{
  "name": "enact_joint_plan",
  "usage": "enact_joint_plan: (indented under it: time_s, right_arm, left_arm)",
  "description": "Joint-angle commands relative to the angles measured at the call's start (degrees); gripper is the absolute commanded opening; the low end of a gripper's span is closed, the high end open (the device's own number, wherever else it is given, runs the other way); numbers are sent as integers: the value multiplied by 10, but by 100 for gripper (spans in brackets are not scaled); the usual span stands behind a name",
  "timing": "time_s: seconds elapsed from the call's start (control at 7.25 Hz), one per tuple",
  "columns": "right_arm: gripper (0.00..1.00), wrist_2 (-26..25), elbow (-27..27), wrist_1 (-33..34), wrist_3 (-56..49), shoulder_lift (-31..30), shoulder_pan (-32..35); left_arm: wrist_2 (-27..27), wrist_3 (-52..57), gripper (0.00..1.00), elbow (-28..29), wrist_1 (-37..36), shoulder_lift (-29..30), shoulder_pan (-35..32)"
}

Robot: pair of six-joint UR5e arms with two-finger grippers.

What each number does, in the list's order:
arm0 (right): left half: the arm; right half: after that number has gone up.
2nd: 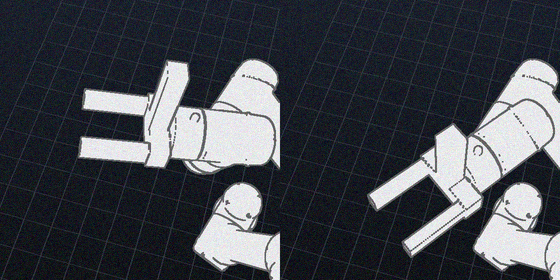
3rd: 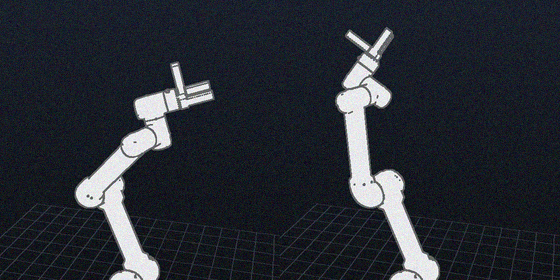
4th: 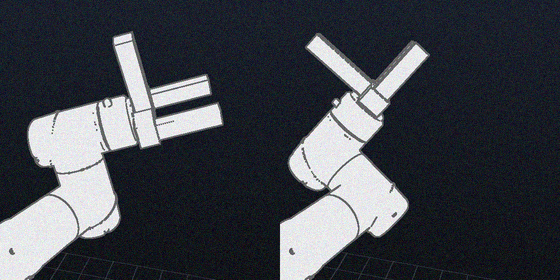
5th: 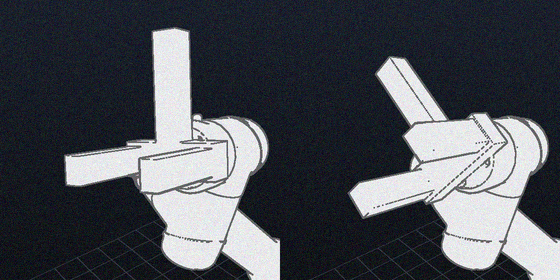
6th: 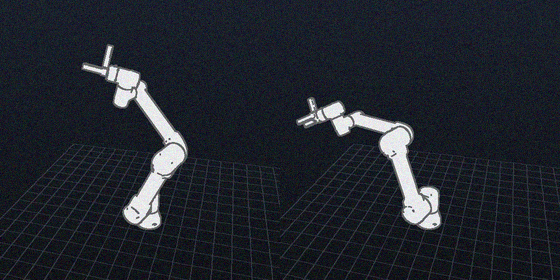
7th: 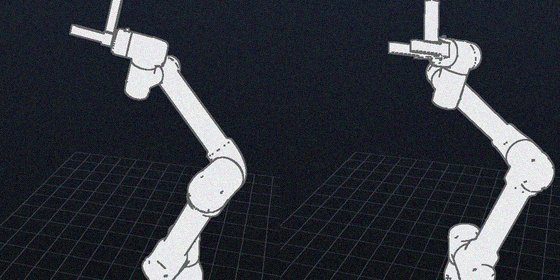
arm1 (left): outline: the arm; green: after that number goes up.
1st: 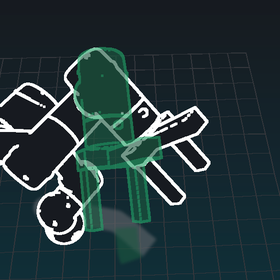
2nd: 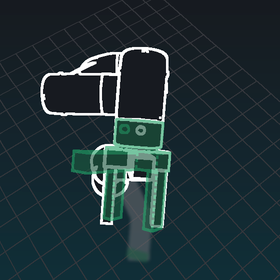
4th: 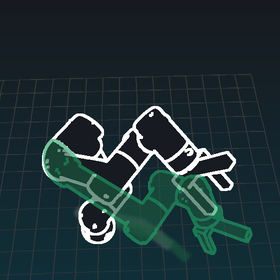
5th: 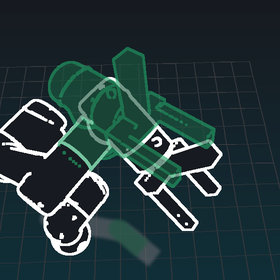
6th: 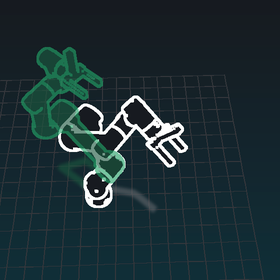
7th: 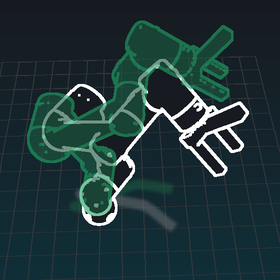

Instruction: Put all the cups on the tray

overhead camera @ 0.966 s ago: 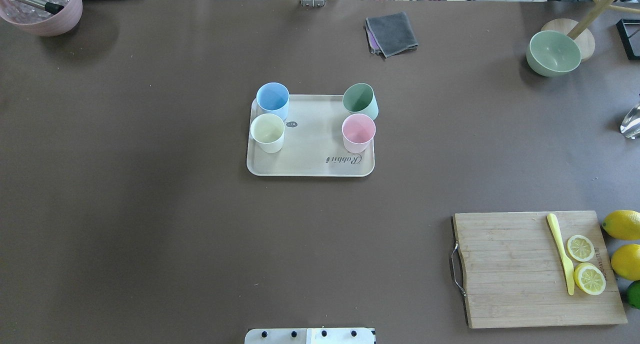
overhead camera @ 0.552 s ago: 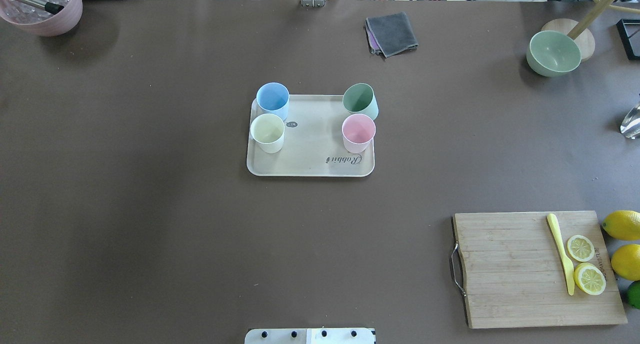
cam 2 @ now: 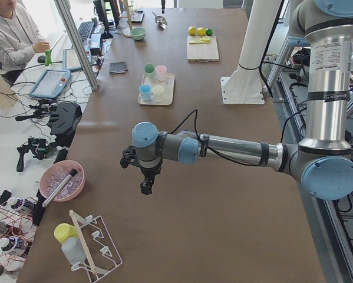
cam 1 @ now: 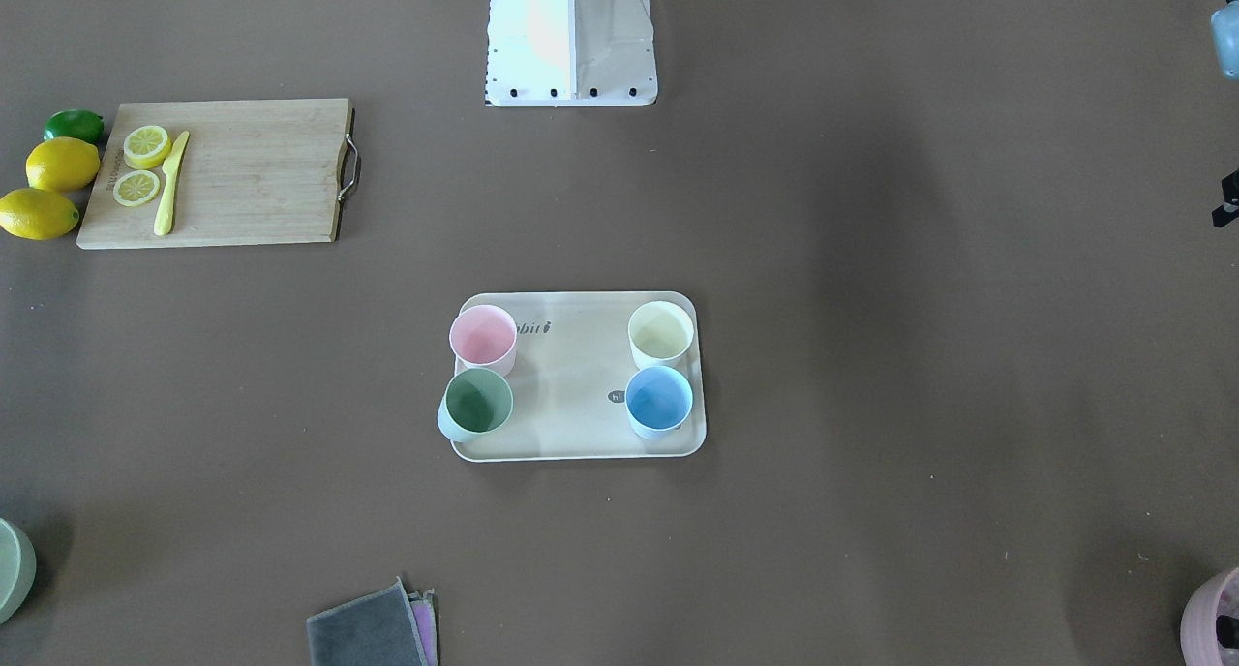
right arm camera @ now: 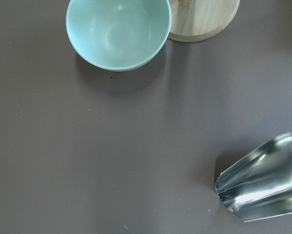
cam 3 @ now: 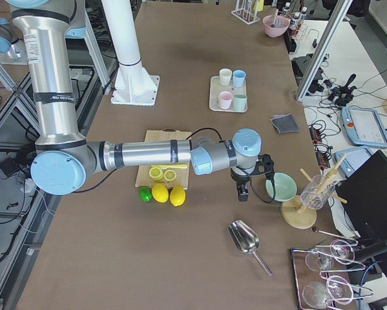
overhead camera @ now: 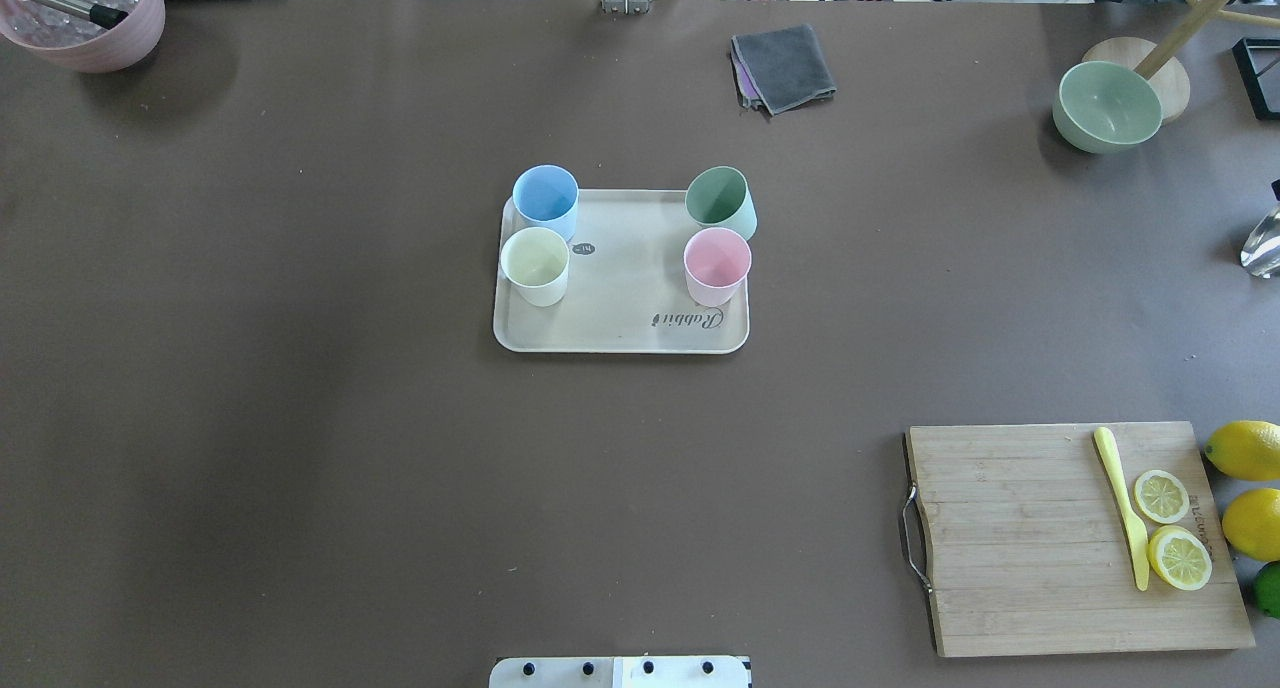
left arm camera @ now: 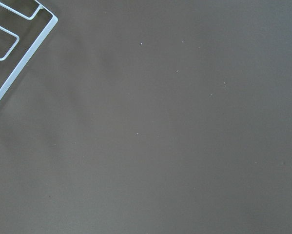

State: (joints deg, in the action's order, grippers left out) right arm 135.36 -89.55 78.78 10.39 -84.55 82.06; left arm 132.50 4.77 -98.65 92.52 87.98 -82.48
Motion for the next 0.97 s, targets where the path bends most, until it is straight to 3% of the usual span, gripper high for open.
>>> enact_joint_plan:
  time_s: [0.0, 0.83]
  right_arm:
    - [100, 2, -1, 0, 1, 1, -1]
    - [100, 3, -2, -1, 2, 5, -3]
  left_arm:
    - [-2, 1, 98, -10, 17, 0, 0]
    - [-19, 5, 98, -13, 13, -13, -2]
